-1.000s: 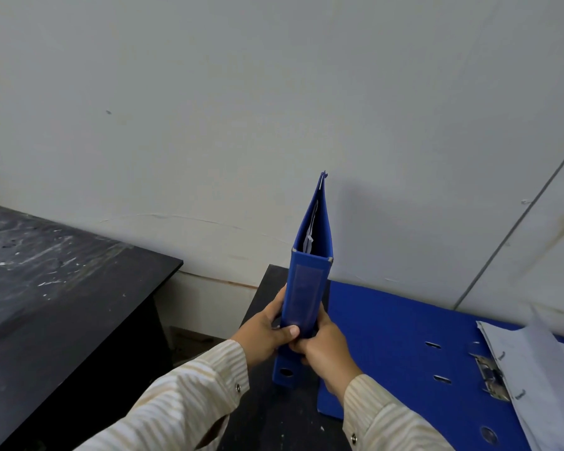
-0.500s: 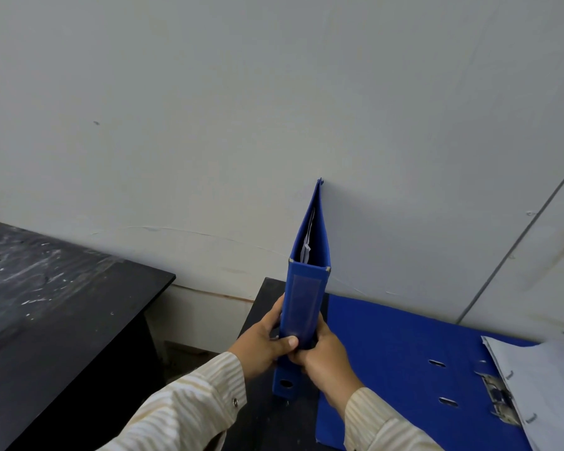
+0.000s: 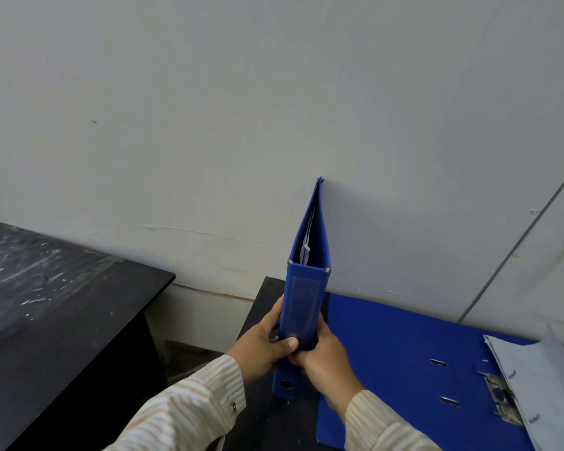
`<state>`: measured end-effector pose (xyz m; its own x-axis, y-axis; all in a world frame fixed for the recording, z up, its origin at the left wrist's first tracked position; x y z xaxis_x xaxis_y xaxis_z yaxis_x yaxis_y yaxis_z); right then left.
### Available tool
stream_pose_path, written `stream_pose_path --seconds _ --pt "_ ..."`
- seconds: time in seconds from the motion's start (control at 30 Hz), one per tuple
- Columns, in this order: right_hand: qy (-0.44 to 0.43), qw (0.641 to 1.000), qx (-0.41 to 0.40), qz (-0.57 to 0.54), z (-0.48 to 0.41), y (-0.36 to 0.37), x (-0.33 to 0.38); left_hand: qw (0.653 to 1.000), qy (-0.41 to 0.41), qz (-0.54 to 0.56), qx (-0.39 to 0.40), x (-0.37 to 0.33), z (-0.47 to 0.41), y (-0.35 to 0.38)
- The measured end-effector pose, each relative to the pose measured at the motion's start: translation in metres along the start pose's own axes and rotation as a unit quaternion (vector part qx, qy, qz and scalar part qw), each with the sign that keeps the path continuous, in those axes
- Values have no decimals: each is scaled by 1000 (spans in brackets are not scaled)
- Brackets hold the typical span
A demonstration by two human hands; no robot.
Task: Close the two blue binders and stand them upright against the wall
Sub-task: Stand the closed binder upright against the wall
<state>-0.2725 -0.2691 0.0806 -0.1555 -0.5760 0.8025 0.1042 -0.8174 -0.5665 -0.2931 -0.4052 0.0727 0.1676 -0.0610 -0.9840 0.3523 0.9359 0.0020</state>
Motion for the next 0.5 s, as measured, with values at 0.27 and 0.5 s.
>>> stream_pose_path --seconds 0.27,0.5 --pt "-7 1000 2 -14 0 0 -1 1000 4 -5 -1 -3 3 1" --pt "-25 1000 11 -16 4 2 -3 1000 -2 -1 -12 -8 9 6"
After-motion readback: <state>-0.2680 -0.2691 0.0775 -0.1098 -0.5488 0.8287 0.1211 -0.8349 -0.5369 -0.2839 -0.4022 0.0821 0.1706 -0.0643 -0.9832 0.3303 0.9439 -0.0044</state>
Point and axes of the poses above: each hand's wrist, its own z-axis away from the middle knuckle, its own y-axis out of the palm, x = y × z, the point moved 2 cm from there along -z, towards the middle knuckle, and after that the axes turned 14 degrees about z, right-handed, at the moved point
